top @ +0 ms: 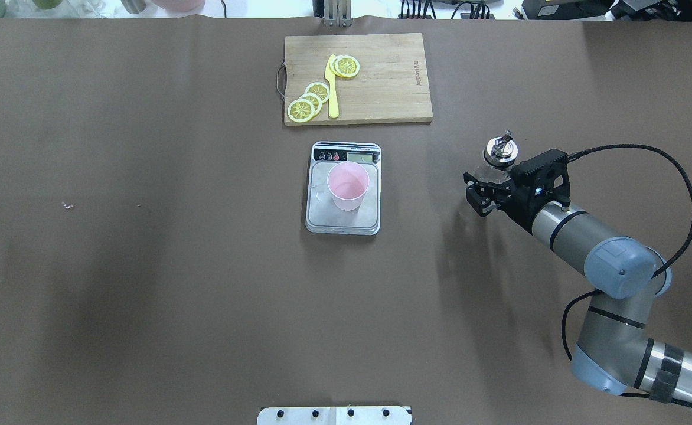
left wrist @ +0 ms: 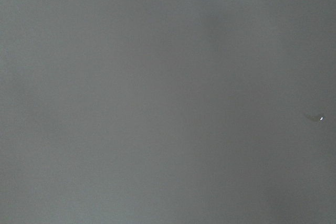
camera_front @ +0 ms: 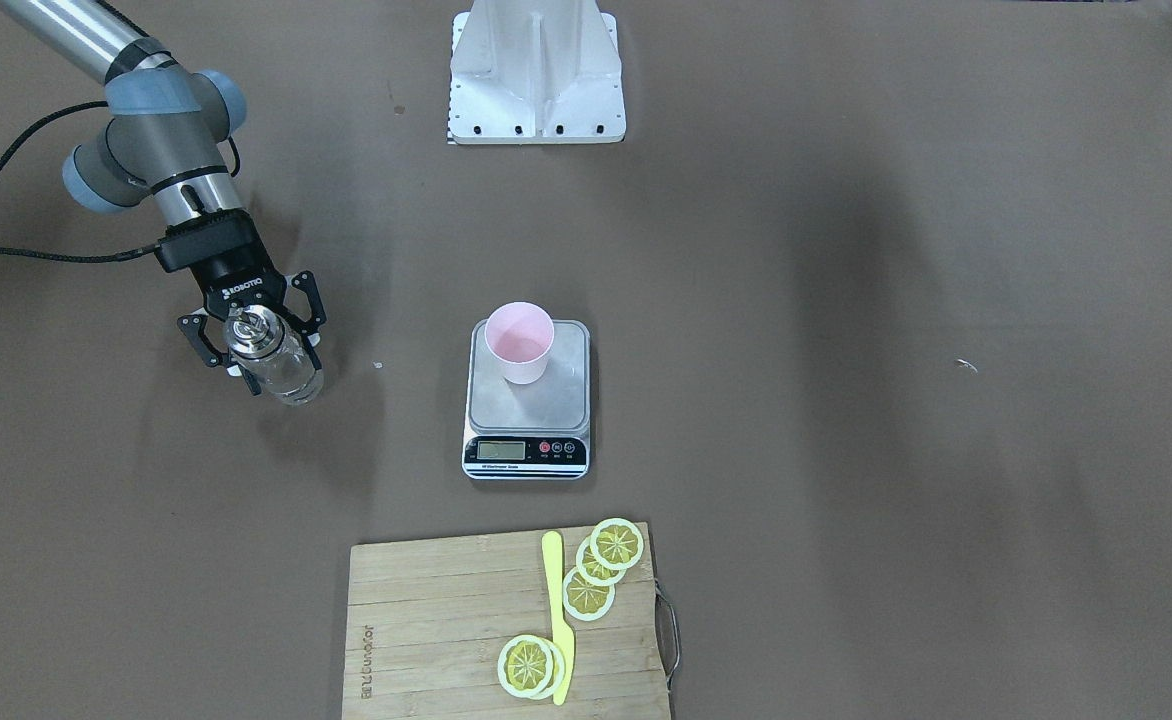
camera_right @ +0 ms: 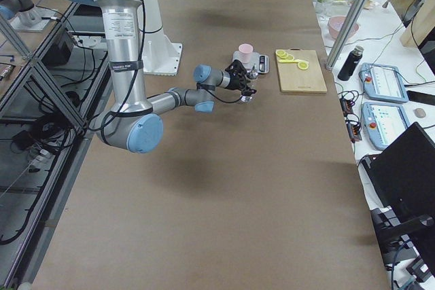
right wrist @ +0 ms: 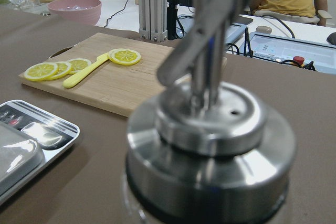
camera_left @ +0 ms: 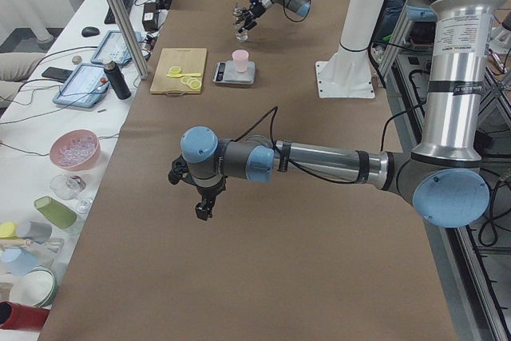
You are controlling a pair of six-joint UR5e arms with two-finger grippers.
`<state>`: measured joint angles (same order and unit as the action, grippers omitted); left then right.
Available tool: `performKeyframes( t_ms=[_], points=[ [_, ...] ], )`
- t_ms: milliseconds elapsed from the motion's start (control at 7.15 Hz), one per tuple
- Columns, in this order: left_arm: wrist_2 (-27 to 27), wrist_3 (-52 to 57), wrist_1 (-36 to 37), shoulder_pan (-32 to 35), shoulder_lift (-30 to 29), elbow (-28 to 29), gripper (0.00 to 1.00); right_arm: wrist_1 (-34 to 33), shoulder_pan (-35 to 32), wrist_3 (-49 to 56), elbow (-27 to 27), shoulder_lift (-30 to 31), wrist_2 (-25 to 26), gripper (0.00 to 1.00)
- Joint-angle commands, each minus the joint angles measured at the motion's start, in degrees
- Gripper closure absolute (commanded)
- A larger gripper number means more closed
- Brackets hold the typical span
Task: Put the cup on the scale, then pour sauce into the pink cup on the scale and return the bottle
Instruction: 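Lower the glass bottle onto the table with the right gripper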
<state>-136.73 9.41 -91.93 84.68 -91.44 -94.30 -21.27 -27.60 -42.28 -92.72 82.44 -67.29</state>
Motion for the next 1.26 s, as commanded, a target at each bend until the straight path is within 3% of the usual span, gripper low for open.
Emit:
performKeyframes(
  t_ms=[0,1119],
  points=[
    [0.07,0.0,0.0,-0.04,0.04,-0.09,0.0,0.0,0.7,0.0,0.08,0.09,0.67,0.77],
    [0.07,0.0,0.0,0.13,0.21,-0.62,0.0,1.5,1.58,0.0,1.22,0.09,0.58,0.74]
  ],
)
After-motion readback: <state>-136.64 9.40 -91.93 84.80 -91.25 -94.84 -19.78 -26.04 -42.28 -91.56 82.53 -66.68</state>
